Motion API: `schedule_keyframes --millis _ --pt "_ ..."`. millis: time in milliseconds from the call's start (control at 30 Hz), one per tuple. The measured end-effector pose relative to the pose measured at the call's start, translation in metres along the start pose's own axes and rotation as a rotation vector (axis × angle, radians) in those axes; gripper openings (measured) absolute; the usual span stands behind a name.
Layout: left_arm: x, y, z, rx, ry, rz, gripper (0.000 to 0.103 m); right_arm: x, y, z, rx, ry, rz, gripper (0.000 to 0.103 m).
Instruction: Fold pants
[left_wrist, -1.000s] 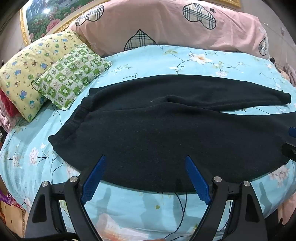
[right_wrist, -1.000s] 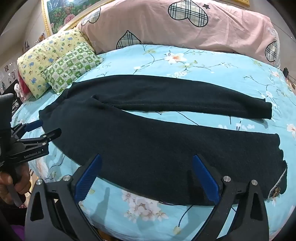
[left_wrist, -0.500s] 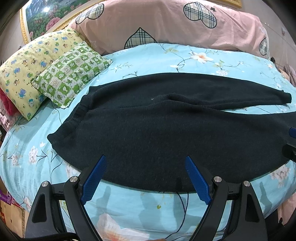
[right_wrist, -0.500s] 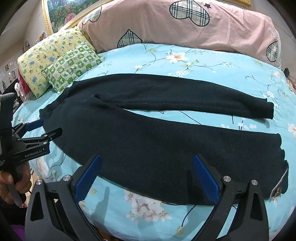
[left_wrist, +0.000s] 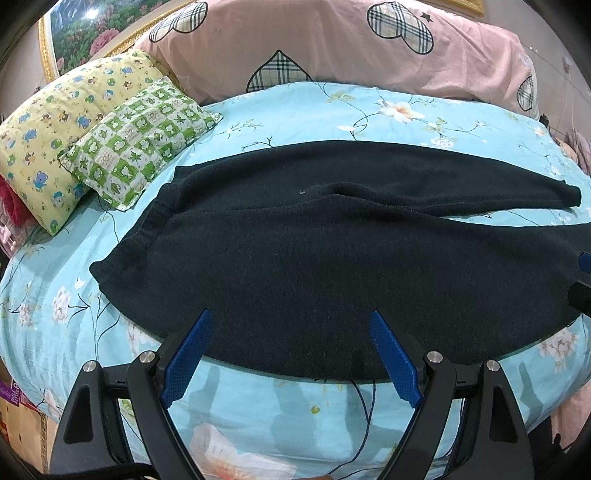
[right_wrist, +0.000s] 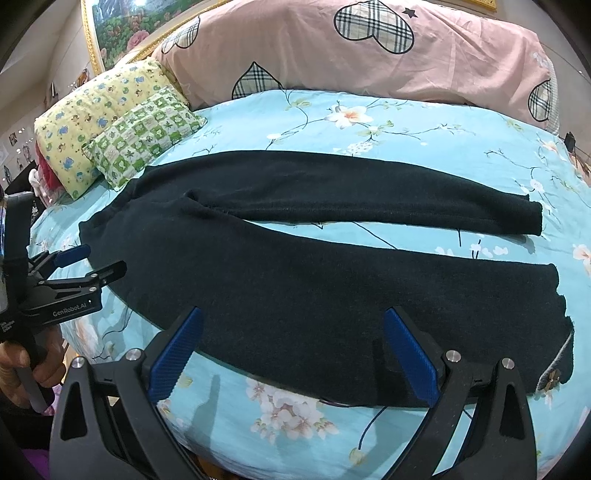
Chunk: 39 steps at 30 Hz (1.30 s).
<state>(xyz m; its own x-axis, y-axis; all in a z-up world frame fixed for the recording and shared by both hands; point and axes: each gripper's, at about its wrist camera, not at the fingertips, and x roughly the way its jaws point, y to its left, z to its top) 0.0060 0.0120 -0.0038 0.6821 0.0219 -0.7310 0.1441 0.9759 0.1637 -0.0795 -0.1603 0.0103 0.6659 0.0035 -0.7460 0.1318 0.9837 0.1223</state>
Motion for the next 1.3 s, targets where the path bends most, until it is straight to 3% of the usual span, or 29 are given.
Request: schedule_keyframes --millis 1300 --pt "0.0017 -0.0013 0.0047 0.017 0.006 -0.032 0.087 -0.0033 -0.0042 0.0017 0.008 -0.005 0.006 0.098"
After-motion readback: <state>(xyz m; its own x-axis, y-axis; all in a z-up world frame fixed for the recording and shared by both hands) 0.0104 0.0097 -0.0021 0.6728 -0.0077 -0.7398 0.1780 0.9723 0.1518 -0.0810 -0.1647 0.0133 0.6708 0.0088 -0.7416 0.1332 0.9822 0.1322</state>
